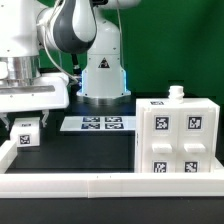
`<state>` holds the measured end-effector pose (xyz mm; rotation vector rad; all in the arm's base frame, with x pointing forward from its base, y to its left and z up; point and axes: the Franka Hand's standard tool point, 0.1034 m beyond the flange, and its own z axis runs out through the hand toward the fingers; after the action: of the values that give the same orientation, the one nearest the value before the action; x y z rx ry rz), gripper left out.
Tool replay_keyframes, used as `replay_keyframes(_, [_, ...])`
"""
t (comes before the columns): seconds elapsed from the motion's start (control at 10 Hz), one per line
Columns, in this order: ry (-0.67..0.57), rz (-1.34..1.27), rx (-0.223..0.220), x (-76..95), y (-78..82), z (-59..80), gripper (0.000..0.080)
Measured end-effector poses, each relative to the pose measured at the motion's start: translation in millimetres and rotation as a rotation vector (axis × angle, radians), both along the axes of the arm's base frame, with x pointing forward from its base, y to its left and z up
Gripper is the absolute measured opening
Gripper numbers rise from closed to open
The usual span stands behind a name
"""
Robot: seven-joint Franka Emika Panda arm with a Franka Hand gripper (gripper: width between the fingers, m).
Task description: Assemble cabinet
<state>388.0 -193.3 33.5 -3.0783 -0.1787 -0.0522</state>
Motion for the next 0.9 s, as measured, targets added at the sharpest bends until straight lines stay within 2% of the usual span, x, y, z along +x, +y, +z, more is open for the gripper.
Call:
replay_keyframes(0.1, [-0.026, 0.002, 0.009, 12.2, 7.1, 23.4, 0.056])
replay_keyframes(0.4, [-0.067, -0.044, 0.033, 33.6, 30.7, 65.3, 0.0561])
replay_keyframes(0.5, [-0.078, -0.077, 0.036, 41.9, 43.4, 76.4, 0.0561])
replay_keyframes(0.7, [-0.108, -0.14, 0.018, 70.8, 94.8, 111.1, 0.0561])
replay_keyframes(0.9, [-0.102, -0.263, 0.017, 90.3, 136.4, 114.9, 0.0561])
